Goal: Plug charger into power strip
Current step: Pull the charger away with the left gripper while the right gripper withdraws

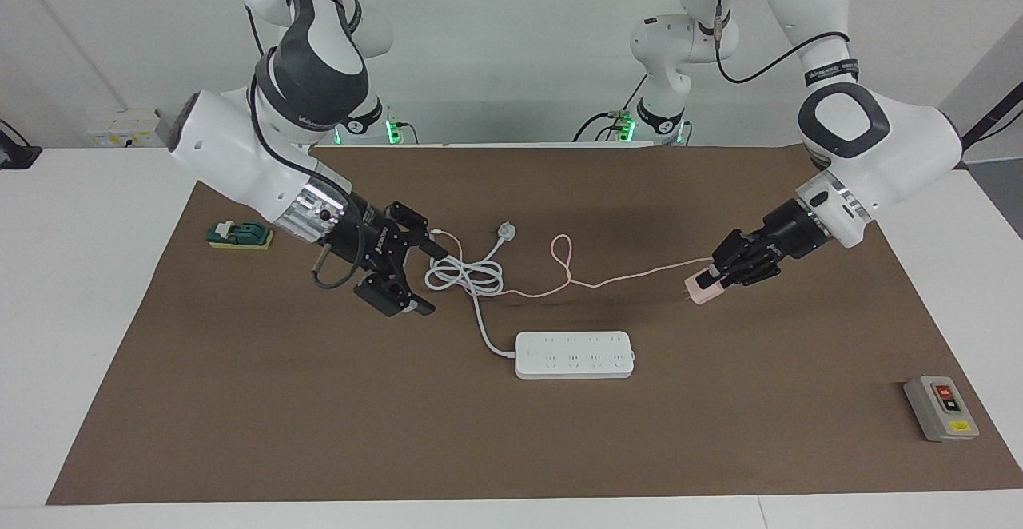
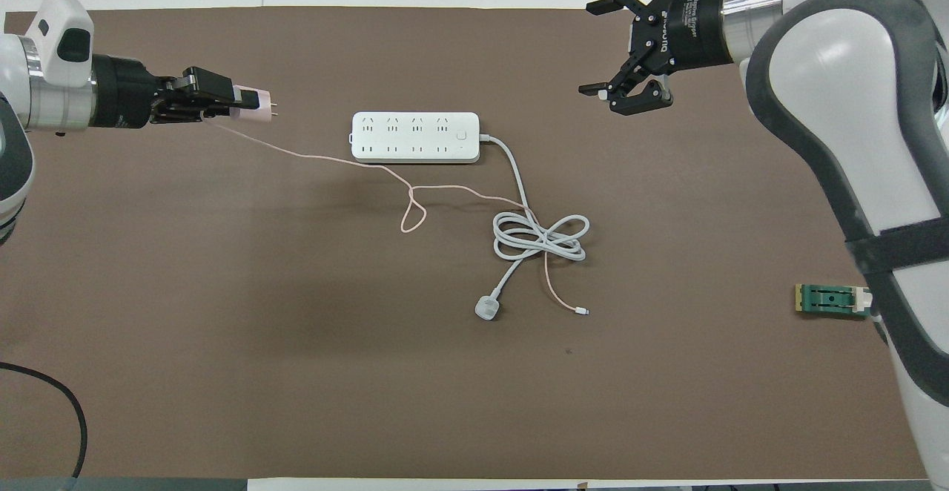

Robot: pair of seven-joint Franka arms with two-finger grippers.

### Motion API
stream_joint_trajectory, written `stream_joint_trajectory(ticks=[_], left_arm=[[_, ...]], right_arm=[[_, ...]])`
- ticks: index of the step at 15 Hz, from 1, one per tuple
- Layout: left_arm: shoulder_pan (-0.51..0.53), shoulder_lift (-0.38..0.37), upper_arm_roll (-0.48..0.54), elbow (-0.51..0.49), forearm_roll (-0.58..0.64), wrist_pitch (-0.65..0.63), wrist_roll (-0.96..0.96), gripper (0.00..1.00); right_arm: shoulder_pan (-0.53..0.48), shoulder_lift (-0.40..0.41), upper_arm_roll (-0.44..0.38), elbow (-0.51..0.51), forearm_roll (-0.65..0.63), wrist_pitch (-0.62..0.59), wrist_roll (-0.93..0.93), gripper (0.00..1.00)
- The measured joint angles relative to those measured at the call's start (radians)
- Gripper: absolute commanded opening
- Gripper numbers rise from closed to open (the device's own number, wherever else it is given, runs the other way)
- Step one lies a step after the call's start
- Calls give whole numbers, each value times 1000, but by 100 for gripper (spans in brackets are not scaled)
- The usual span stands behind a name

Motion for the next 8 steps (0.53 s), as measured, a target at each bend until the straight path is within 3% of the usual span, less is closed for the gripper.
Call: stream_joint_trajectory(ticks=[2,8], left_arm=[[-6,-13,-6,21,129,-59,-67,0],[-12,-24,-5,62,309,-147,-108,0]], right_arm=[[-11,-8,0,0,-42,-22,-56,100],[-56,-13,-2,0,-186,-126,-373,100]])
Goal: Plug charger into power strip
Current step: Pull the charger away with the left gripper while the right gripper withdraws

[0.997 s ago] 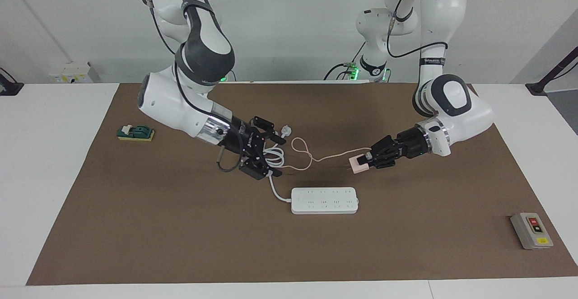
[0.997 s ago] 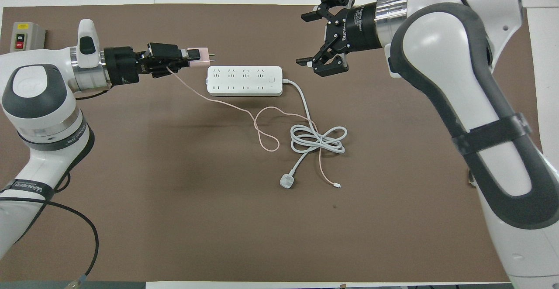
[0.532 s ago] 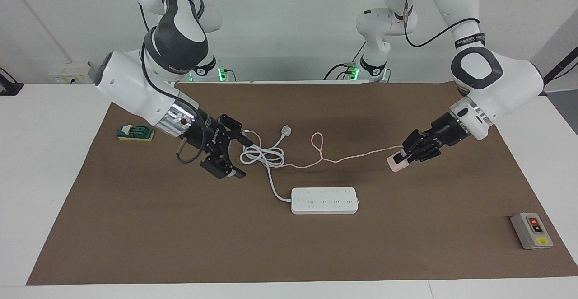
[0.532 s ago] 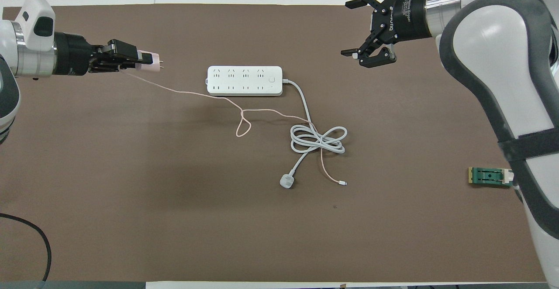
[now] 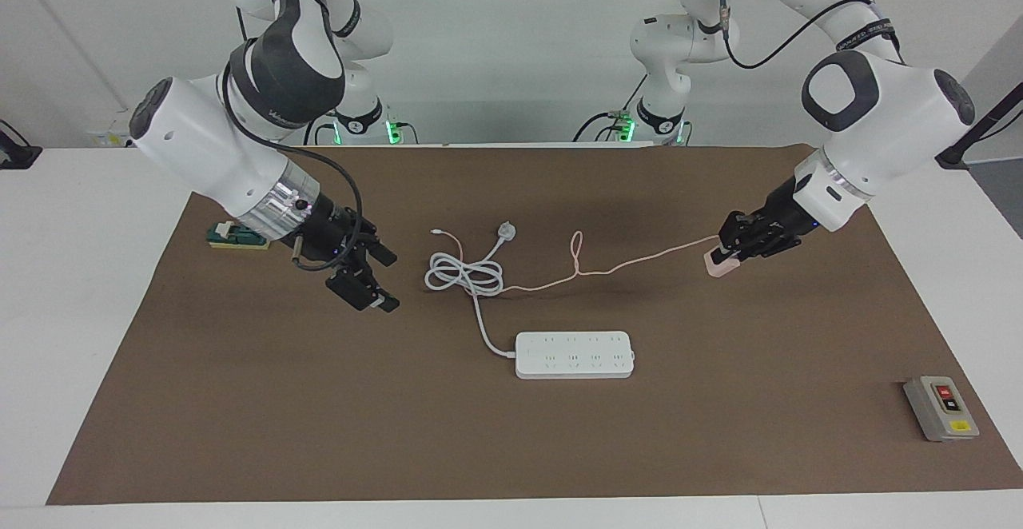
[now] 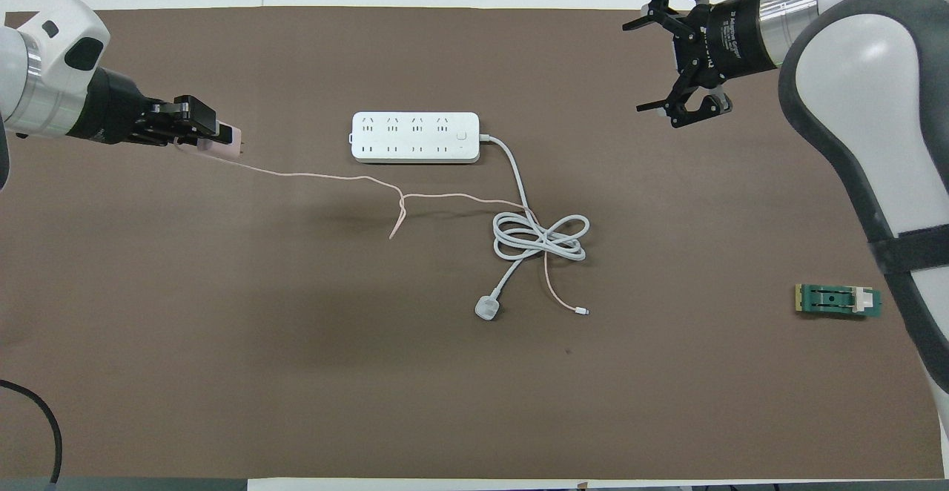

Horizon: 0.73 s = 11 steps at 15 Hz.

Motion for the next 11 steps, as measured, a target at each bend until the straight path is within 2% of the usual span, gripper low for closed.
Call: stream_joint_trajectory(ticks=[6,9,11], left_arm=[[-58,-5,-2,6,45,44,-111,0],[-113,-26,-5,5,116,-42,-392,0],[-153,-39,-6,0,158,-94,-506,0]], right_arm=[[-33,-27,-2,0,-223,-151,-530,100],[-48,-57,-3,0,-365,-205,-807,100],[-54,-90,-3,-2,-448,-243,-930,100]])
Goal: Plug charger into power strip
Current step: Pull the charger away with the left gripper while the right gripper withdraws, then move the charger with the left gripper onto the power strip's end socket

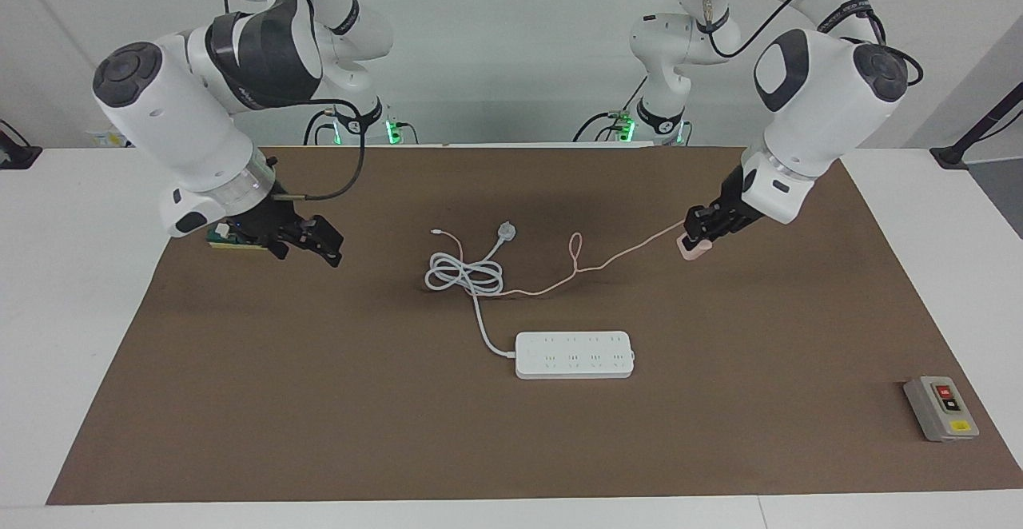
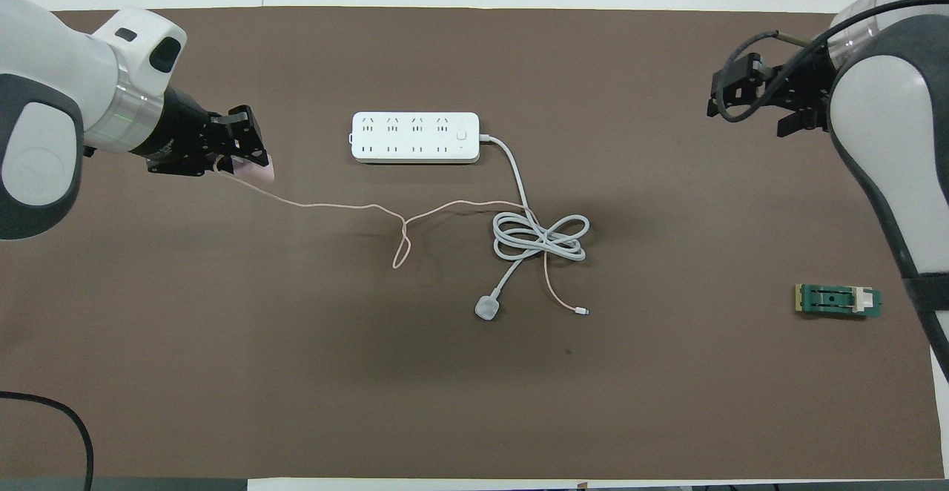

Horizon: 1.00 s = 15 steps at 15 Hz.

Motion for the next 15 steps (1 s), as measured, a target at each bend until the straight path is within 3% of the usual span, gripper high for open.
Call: stream_joint_trajectory(ticks=[6,12,15], left_arm=[[-41,-22,1,-38,16,-6,-196,0],[-55,-22,-1,-97,51,199,-622,0],[-87,-1,-2,-114,135,281,-844,0]], right_arm=[[-45,-131,-1,-37,-92,-97,-226,100],[-57,-307,-1,-191,-126,-129,-255,100],[-74,-353,1,-243,-126,-129,-255,100]])
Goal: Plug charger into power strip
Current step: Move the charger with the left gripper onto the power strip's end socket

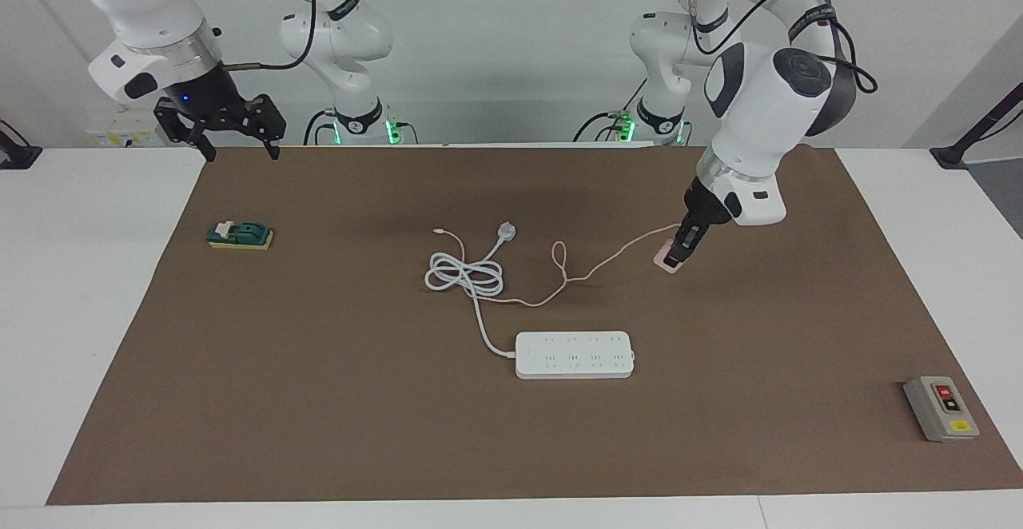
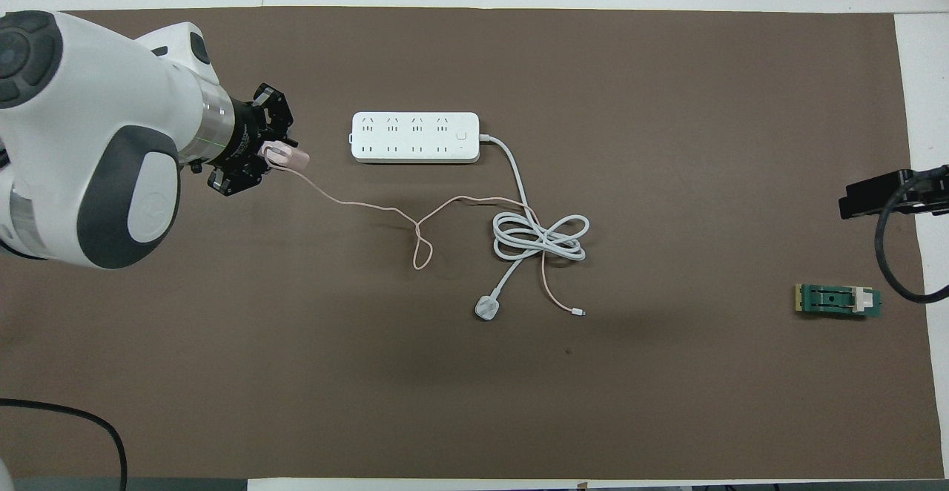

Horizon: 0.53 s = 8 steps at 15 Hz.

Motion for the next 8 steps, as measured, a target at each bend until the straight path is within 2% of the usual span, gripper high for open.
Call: stream_joint_trajectory(ticks=[3,8], left_arm=[[-61,83,0,60,60,23,-233,0],[-133,372,37,373,123,-65,-544,0]], right_arm=[[-13,-2,2,-10,0,12,0,100],[-31,7,3,-19,0,52,0,100]])
